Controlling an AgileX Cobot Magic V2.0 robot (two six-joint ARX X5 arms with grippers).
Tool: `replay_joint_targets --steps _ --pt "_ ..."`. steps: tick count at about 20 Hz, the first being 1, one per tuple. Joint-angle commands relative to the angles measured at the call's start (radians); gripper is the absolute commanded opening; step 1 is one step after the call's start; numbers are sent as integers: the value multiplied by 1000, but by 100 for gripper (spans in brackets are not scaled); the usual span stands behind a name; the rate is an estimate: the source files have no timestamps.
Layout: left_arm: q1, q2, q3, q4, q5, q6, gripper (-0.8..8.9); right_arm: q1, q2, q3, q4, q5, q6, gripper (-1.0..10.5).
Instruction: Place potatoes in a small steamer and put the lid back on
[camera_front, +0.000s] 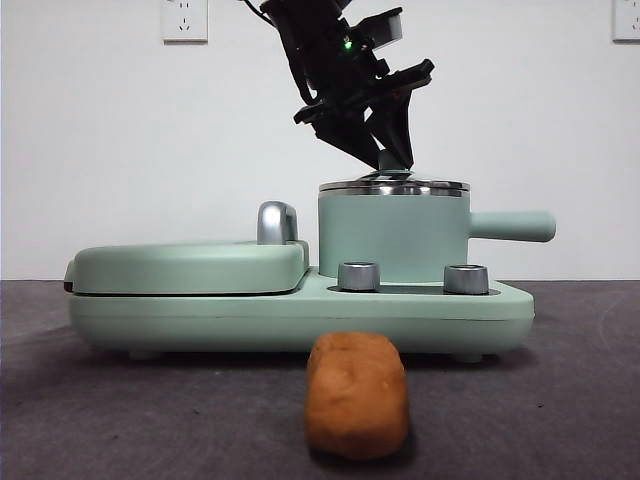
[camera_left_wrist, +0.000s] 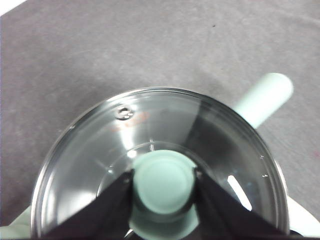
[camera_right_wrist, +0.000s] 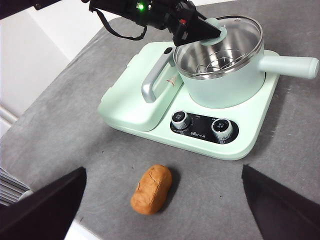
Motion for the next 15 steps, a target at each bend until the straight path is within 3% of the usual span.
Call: replay_joint_targets --steps 1,2,8,15 --pt "-12 35 26 2 10 10 62 0 7 19 10 0 -11 496" --pt "-13 35 26 2 10 9 22 0 7 19 10 1 -11 496" --pt "-12 34 119 -97 11 -57 18 0 14 19 -18 41 -4 496" --pt "4 -5 284 -248 11 -58 18 17 100 19 -25 53 50 496"
